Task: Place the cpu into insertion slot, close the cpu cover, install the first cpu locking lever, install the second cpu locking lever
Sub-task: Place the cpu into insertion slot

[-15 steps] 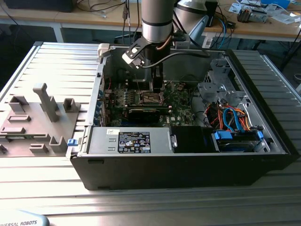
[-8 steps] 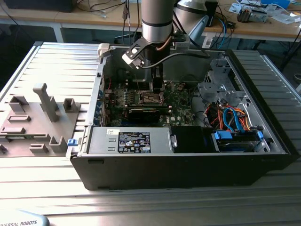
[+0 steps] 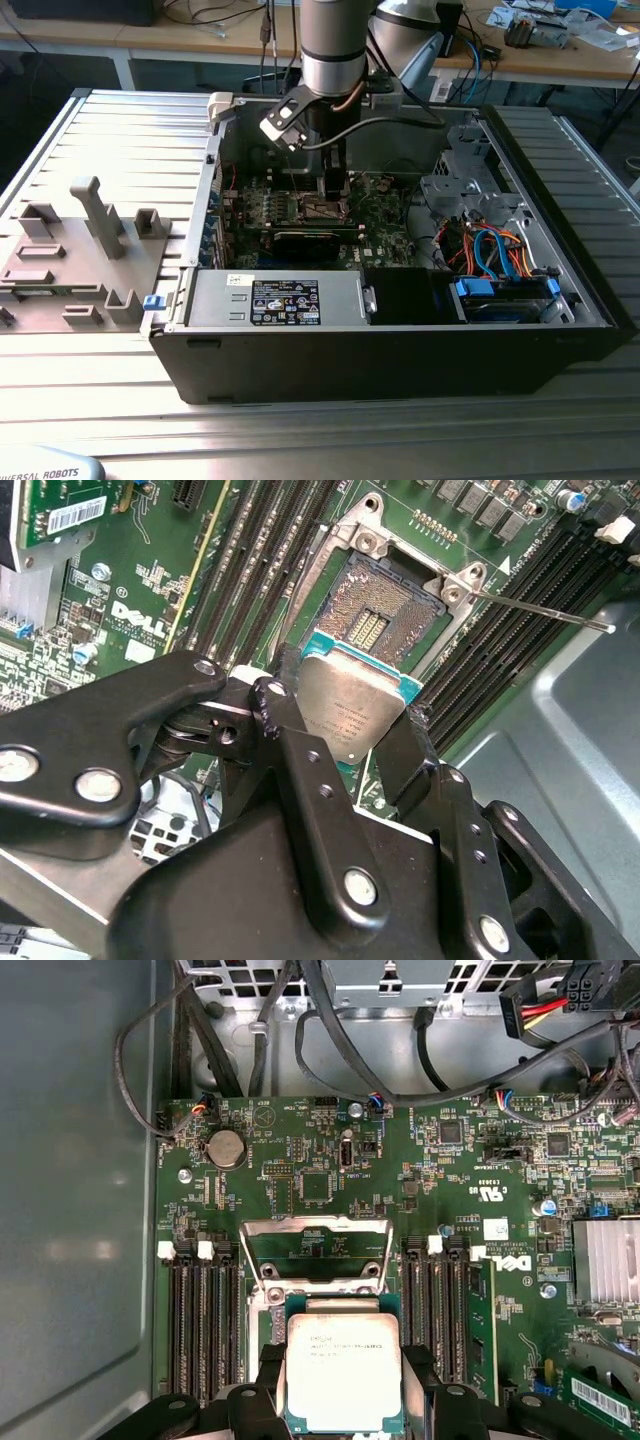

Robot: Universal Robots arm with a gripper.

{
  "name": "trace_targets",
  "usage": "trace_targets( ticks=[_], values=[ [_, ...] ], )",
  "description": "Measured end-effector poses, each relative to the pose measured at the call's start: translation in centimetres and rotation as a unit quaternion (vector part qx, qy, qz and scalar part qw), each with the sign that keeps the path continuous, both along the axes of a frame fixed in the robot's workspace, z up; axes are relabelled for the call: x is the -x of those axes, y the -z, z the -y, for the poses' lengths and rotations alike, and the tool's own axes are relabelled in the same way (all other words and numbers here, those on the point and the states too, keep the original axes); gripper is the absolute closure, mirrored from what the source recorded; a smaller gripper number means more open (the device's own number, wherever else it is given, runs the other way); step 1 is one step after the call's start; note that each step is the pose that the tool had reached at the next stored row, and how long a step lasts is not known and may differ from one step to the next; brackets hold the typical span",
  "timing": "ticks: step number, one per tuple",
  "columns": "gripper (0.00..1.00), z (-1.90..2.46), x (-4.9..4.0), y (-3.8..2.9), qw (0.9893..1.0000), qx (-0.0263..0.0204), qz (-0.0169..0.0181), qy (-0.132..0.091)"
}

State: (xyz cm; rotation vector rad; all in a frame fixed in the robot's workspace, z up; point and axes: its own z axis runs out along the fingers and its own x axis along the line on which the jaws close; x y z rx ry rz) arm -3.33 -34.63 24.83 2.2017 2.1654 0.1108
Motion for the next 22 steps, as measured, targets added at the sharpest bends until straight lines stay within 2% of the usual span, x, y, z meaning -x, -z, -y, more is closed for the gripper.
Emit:
trace_targets(
  ticks=[13,15,22],
  values=[
    [0.46,0.00,0.24,0.11,1.0000,0.0000,0.0001,0.000],
    [0.46,0.00,0.24,0.39,1.0000,0.0000,0.0001,0.000],
    [0.46,0.00,0.24,0.63,1.0000,0.0000,0.0000,0.000]
  ],
)
